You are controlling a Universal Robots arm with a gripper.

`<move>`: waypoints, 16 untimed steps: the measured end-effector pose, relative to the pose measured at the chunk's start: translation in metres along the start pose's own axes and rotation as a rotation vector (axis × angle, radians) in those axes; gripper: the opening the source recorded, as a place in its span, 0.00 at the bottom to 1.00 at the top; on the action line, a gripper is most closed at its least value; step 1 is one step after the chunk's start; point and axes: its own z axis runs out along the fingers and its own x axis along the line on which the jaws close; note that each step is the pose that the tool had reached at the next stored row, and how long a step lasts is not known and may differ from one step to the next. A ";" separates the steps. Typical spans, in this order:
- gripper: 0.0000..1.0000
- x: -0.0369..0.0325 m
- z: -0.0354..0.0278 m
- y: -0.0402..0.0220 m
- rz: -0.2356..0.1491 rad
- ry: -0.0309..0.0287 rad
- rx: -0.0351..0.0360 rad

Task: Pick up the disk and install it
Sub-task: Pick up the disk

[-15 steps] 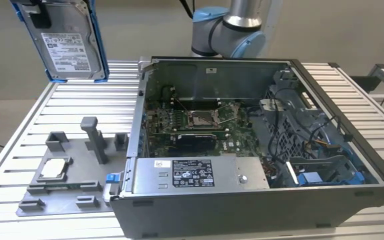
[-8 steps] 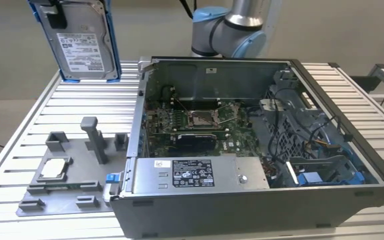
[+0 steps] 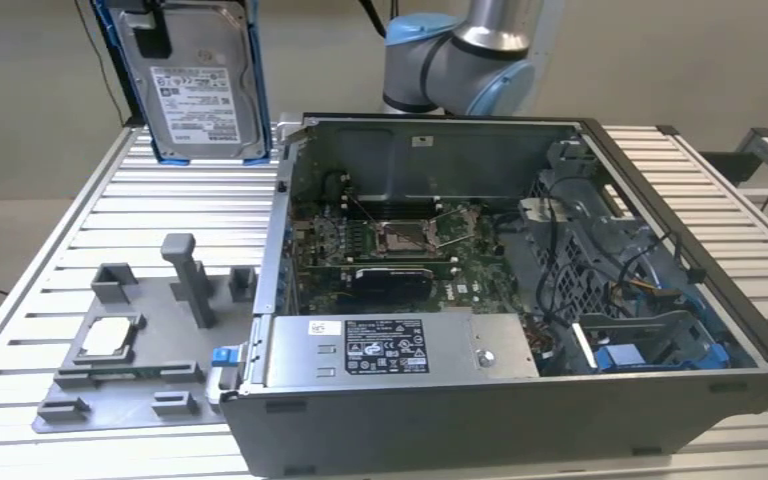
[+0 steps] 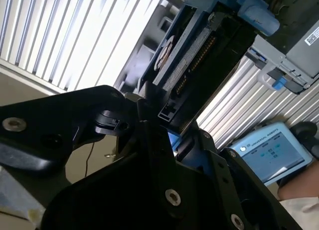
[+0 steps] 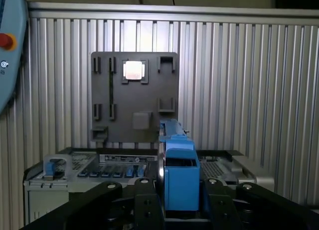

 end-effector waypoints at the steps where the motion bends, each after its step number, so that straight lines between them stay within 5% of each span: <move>1: 0.00 0.0000 -0.0001 -0.0038 0.000 0.0000 0.0001; 16: 0.00 0.0005 -0.0012 -0.0555 0.000 0.0000 0.0000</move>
